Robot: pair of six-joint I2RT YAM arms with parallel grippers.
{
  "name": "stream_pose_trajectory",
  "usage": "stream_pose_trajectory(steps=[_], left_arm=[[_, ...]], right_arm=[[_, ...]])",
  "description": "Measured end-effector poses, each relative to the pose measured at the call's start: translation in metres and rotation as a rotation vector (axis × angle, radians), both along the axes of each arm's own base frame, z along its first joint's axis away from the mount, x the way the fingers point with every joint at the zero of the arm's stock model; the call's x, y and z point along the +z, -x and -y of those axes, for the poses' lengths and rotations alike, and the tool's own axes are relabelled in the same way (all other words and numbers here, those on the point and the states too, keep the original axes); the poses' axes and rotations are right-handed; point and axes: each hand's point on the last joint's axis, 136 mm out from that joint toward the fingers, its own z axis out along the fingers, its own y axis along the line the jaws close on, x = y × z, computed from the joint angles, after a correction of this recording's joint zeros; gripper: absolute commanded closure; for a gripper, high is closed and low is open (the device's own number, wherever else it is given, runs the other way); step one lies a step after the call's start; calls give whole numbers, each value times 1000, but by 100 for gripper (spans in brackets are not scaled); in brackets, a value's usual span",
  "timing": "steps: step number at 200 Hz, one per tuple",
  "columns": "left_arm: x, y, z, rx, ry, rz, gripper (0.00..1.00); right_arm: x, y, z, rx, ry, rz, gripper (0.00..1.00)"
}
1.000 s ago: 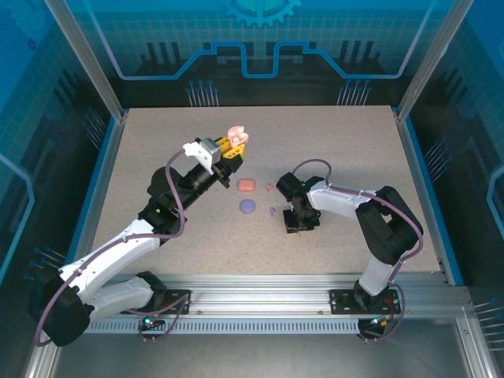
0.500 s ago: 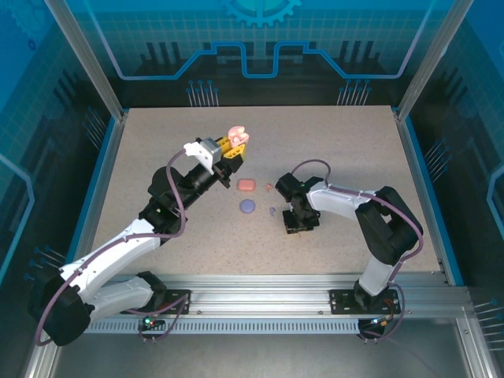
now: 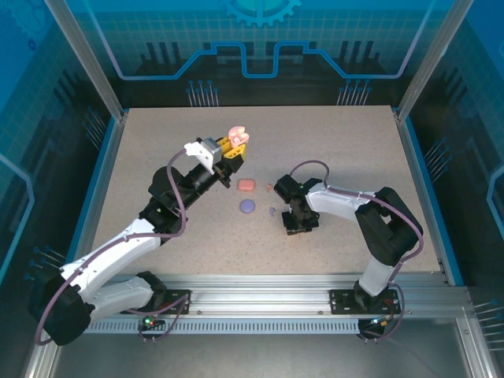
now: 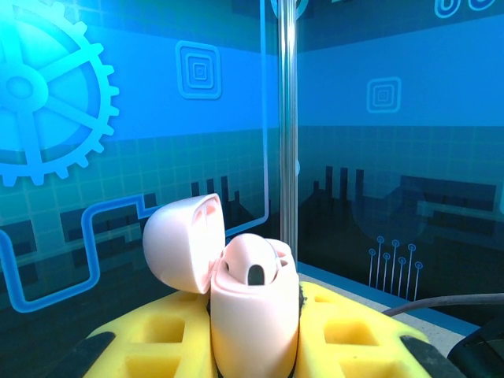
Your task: Insert wireless bluetooth earbuds into charging case
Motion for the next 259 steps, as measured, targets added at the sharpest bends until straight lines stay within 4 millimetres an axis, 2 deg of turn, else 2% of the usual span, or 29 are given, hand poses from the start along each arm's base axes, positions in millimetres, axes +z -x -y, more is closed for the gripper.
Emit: stream_pose_trajectory(steps=[33, 69, 90, 115, 136, 150, 186, 212, 241, 259], left_arm=[[0, 0, 0, 0, 0, 0, 100], [0, 0, 0, 0, 0, 0, 100], [-1, 0, 0, 0, -1, -1, 100], [-2, -1, 1, -1, -3, -5, 100], [-5, -3, 3, -4, -8, -12, 100], [-6, -3, 4, -8, -9, -16, 100], [-4, -3, 7, -28, -12, -11, 100], [2, -1, 12, -54, -10, 4, 100], [9, -1, 18, -83, -10, 18, 100], [12, -2, 21, -96, -11, 23, 100]], right_arm=[[1, 0, -1, 2, -1, 4, 83], [9, 0, 0, -4, -14, 31, 84], [29, -4, -3, -9, -57, 86, 84], [65, -12, -9, -13, -135, 184, 84], [106, -23, -16, -22, -220, 283, 84], [141, -33, -20, -32, -288, 368, 83], [254, -65, -22, -67, -484, 618, 83], [330, -81, -23, -58, -606, 783, 82], [395, -85, -32, -8, -727, 912, 82], [424, -87, -40, 26, -792, 965, 82]])
